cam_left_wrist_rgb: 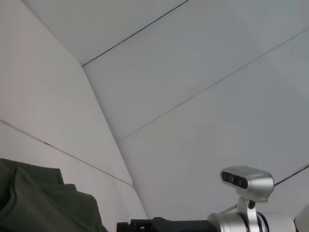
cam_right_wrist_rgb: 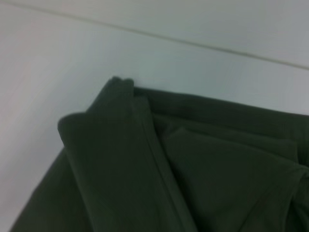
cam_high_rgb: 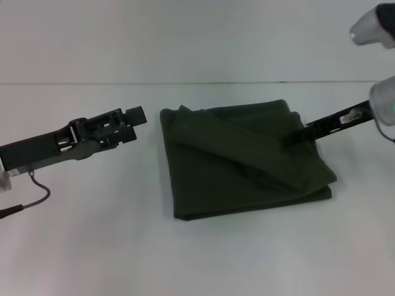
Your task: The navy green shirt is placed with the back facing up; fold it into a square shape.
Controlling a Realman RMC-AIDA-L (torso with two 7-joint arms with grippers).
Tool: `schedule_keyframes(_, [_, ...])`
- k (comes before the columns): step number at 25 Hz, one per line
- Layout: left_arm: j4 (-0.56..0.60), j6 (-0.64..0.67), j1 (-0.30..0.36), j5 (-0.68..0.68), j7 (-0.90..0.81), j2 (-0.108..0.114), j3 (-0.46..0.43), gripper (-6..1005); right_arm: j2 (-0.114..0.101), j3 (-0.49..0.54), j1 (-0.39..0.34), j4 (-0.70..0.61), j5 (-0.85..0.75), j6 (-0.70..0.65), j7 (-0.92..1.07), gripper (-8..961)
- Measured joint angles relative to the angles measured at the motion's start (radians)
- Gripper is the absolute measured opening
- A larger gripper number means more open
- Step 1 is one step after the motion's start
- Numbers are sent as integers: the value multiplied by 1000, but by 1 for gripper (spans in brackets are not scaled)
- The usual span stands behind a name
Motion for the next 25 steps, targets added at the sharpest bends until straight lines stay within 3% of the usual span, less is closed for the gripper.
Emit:
schedule_keyframes(11, [-9, -15, -3, -3, -6, -5, -2, 963, 57, -95, 26, 2, -2, 96, -3, 762])
schedule_keyframes(21, [-9, -30, -5, -3, -4, -6, -12, 963, 68, -134, 36, 3, -2, 122, 25, 758])
schedule_keyframes(25, [-9, -34, -7, -3, -4, -7, -12, 963, 72, -137, 41, 3, -3, 114, 29, 679])
